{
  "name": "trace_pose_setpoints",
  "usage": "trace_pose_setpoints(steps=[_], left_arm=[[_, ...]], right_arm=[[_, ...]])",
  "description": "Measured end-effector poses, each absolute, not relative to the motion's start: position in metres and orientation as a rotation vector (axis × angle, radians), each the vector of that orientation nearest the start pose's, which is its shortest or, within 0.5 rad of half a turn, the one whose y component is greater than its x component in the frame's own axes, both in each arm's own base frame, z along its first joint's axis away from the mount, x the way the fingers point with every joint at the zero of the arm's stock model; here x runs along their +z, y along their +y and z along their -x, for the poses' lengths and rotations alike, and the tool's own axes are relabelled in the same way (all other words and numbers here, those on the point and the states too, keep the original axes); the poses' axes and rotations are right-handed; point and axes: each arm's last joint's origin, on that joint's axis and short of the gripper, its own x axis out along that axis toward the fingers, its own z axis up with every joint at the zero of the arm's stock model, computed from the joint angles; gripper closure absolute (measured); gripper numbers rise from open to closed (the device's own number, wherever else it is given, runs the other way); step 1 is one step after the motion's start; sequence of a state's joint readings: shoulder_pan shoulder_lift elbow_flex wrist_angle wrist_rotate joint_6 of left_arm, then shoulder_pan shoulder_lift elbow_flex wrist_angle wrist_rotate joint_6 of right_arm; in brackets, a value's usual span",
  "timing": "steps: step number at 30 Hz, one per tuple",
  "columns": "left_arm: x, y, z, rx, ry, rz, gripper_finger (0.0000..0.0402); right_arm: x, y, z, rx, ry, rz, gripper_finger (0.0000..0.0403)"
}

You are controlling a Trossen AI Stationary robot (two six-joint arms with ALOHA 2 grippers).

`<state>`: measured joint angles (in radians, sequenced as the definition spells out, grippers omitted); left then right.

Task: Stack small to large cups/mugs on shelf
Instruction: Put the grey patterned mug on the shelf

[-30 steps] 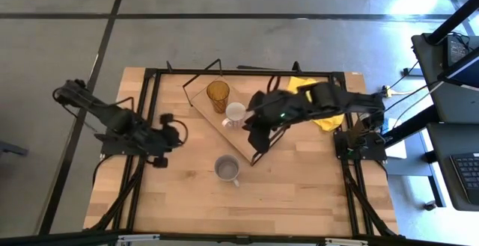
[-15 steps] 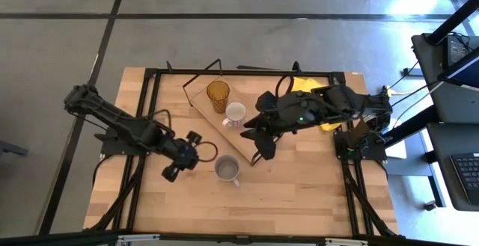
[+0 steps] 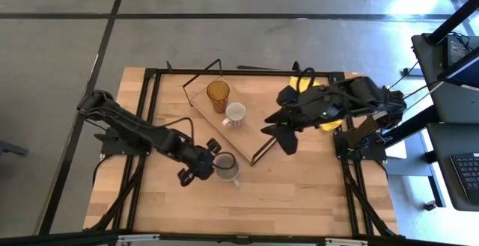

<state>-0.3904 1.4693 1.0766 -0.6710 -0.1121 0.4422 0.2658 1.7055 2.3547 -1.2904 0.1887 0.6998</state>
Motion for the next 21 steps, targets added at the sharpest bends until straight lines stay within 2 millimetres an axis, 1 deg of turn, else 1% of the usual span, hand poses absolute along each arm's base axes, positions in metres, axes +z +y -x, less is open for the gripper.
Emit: trace_pose_setpoints(steps=[5,11,15,21], left_arm=[[0.231,-0.110,-0.276,-0.500,0.999,-0.688,0.0288],[0.234,-0.112,-0.281,-0.476,0.940,-0.672,0.0288],[0.235,-0.116,-0.282,-0.462,0.924,-0.635,0.0288],[0.236,-0.121,-0.282,-0.487,0.899,-0.609,0.0288]], right_arm=[[0.509,0.067,-0.261,-0.209,0.622,-0.529,0.0212],[0.513,0.064,-0.239,-0.276,0.637,-0.508,0.0212],[0.510,0.062,-0.233,-0.314,0.672,-0.505,0.0212],[0.511,0.061,-0.231,-0.318,0.670,-0.484,0.0212]])
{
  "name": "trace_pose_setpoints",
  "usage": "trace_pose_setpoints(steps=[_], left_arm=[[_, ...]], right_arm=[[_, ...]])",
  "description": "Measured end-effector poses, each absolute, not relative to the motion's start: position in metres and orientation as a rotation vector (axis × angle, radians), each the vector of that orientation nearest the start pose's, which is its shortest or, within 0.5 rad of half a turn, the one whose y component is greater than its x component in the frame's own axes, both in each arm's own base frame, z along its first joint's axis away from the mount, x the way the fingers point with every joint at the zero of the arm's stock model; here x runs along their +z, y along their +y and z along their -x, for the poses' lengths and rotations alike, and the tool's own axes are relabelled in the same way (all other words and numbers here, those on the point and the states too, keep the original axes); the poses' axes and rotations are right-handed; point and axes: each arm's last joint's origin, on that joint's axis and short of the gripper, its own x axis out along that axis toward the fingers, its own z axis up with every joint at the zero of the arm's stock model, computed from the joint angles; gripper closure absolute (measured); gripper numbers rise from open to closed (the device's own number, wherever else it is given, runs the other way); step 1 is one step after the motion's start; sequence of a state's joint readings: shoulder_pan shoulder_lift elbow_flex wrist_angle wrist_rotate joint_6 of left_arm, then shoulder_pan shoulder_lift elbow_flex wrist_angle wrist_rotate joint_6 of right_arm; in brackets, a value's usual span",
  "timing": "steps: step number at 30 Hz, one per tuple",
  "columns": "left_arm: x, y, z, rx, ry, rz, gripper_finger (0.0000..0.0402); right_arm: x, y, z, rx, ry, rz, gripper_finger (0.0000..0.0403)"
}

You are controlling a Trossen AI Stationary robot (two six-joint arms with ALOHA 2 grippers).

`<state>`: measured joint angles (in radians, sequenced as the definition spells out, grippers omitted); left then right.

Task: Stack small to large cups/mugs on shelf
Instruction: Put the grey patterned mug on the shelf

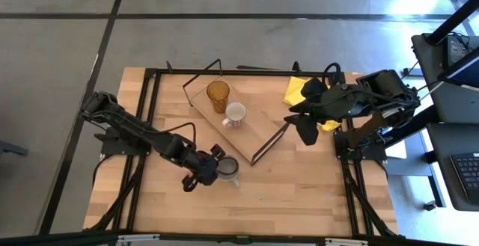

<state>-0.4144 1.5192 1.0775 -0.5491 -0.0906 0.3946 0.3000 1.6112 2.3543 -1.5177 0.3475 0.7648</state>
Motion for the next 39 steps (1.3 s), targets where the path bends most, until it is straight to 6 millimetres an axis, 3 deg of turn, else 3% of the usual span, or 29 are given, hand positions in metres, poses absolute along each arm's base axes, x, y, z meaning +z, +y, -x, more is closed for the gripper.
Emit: trace_pose_setpoints(steps=[8,12,19,27,33,39], left_arm=[[0.220,-0.121,-0.291,-0.481,0.942,-0.609,0.0288],[0.217,-0.121,-0.291,-0.439,0.966,-0.565,0.0288],[0.221,-0.119,-0.288,-0.373,0.980,-0.521,0.0288],[0.217,-0.117,-0.281,-0.373,1.070,-0.522,0.0291],[0.219,-0.126,-0.267,-0.352,1.135,-0.465,0.0293],[0.239,-0.134,-0.256,-0.281,1.023,-0.438,0.0294]], right_arm=[[0.509,0.061,-0.232,-0.326,0.676,-0.485,0.0212],[0.498,0.065,-0.238,-0.352,0.716,-0.494,0.0212],[0.455,0.086,-0.270,-0.277,0.835,-0.558,0.0226],[0.404,0.120,-0.305,-0.032,0.881,-0.705,0.0302],[0.375,0.151,-0.312,0.067,0.860,-0.812,0.0388],[0.344,0.174,-0.312,0.089,0.862,-0.930,0.0394]])
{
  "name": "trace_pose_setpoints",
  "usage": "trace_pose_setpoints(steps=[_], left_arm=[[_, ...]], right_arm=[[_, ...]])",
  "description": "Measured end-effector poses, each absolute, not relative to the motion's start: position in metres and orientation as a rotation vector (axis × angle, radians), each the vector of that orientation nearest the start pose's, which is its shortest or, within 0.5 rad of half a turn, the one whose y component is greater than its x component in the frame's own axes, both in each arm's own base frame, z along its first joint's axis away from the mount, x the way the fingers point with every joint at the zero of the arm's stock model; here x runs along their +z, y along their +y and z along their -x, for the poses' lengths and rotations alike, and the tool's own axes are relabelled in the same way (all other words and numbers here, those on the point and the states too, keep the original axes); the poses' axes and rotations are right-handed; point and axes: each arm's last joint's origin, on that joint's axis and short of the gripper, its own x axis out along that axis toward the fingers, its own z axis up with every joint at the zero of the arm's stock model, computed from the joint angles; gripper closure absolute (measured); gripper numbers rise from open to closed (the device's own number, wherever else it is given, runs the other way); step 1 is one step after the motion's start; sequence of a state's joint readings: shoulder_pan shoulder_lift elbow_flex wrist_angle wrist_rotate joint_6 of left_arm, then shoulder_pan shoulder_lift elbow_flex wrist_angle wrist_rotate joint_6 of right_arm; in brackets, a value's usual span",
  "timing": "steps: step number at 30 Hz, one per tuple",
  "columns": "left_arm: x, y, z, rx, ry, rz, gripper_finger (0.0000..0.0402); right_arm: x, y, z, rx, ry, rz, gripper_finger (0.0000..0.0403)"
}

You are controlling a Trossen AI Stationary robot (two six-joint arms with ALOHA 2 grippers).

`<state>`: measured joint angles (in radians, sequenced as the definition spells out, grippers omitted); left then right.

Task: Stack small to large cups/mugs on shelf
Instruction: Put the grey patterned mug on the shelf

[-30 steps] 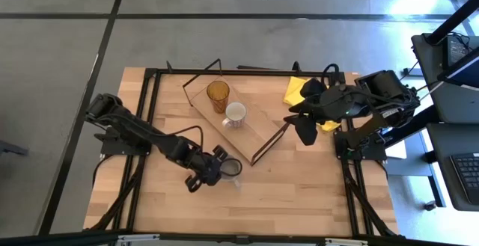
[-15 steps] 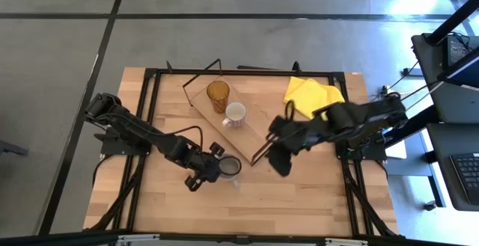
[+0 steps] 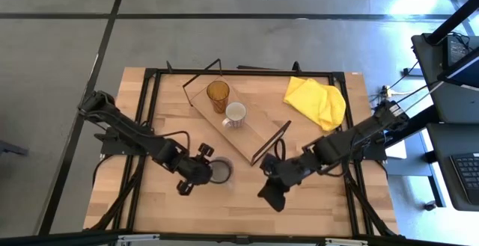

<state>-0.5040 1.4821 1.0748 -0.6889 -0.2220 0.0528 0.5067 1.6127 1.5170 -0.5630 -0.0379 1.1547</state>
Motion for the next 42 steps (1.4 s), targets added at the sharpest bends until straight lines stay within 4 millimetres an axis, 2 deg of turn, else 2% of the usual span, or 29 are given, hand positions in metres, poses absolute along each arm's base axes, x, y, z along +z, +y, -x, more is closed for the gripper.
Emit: trace_pose_setpoints(steps=[6,10,14,18,25,33,42], left_arm=[[0.251,-0.129,-0.247,-0.114,1.000,-0.353,0.0294],[0.247,-0.124,-0.239,0.050,1.077,-0.222,0.0294],[0.239,-0.132,-0.232,0.146,1.081,-0.073,0.0294],[0.235,-0.145,-0.222,0.226,1.035,0.031,0.0294],[0.228,-0.152,-0.210,0.471,0.843,0.192,0.0294],[0.206,-0.148,-0.204,0.532,0.826,0.288,0.0294],[0.197,-0.146,-0.213,0.516,0.763,0.411,0.0294]], right_arm=[[0.305,0.184,-0.309,0.038,0.882,-1.069,0.0398],[0.281,0.186,-0.315,0.049,0.738,-1.175,0.0400],[0.256,0.189,-0.326,0.035,0.635,-1.226,0.0401],[0.230,0.194,-0.337,-0.093,0.608,-1.279,0.0401],[0.208,0.202,-0.347,-0.352,0.399,-1.426,0.0401],[0.168,0.214,-0.350,-0.476,0.407,-1.575,0.0402],[0.150,0.208,-0.355,-0.552,0.404,-1.556,0.0402]])
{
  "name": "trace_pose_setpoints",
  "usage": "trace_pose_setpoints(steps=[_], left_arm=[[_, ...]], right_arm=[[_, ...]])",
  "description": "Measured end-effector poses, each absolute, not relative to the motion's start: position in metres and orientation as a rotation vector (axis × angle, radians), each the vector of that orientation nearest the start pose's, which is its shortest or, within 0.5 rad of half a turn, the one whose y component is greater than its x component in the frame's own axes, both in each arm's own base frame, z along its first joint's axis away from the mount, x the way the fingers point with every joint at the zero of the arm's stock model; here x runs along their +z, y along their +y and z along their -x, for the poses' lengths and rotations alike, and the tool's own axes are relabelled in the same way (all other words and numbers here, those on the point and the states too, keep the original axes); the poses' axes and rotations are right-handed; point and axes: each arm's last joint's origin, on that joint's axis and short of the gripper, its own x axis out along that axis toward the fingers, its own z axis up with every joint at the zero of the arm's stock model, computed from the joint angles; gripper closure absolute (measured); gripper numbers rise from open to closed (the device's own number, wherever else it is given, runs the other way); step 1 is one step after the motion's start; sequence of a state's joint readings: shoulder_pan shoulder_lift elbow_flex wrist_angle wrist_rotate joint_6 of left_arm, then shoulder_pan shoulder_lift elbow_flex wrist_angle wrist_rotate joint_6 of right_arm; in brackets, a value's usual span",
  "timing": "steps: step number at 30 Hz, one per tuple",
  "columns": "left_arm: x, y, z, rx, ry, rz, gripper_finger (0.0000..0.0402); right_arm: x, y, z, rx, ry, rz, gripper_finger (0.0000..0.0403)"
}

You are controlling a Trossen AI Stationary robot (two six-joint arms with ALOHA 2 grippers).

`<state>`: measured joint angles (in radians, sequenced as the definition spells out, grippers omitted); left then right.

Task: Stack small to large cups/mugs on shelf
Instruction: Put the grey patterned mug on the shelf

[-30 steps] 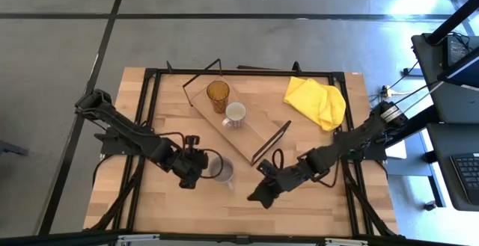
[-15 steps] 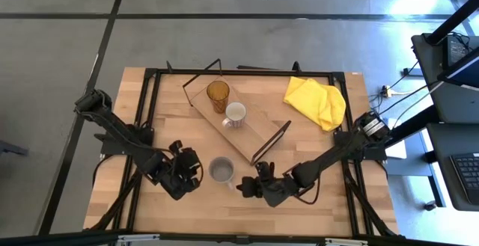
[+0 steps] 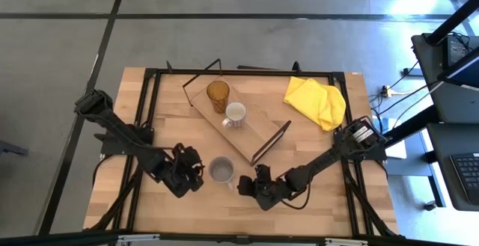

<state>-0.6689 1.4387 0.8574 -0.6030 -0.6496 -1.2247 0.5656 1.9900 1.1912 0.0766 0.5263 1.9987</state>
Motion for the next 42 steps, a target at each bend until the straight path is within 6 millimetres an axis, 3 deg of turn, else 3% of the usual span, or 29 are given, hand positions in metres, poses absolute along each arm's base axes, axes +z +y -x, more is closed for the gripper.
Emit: trace_pose_setpoints(steps=[6,16,23,26,35,42], left_arm=[[0.191,-0.135,-0.218,0.552,0.766,0.433,0.0294],[0.181,-0.123,-0.228,0.546,0.716,0.547,0.0294],[0.175,-0.113,-0.235,0.503,0.721,0.526,0.0294],[0.178,-0.109,-0.241,0.488,0.696,0.514,0.0294],[0.181,-0.095,-0.252,0.446,0.682,0.458,0.0294],[0.180,-0.092,-0.252,0.426,0.712,0.404,0.0294]], right_arm=[[0.147,0.197,-0.358,-0.613,0.379,-1.528,0.0402],[0.156,0.192,-0.369,-0.515,0.316,-1.517,0.0403],[0.166,0.196,-0.375,-0.443,0.300,-1.525,0.0403],[0.172,0.199,-0.384,-0.415,0.300,-1.514,0.0403],[0.163,0.214,-0.431,-0.326,0.374,-1.407,0.0401],[0.217,0.211,-0.444,-0.249,0.213,-1.002,0.0401]])
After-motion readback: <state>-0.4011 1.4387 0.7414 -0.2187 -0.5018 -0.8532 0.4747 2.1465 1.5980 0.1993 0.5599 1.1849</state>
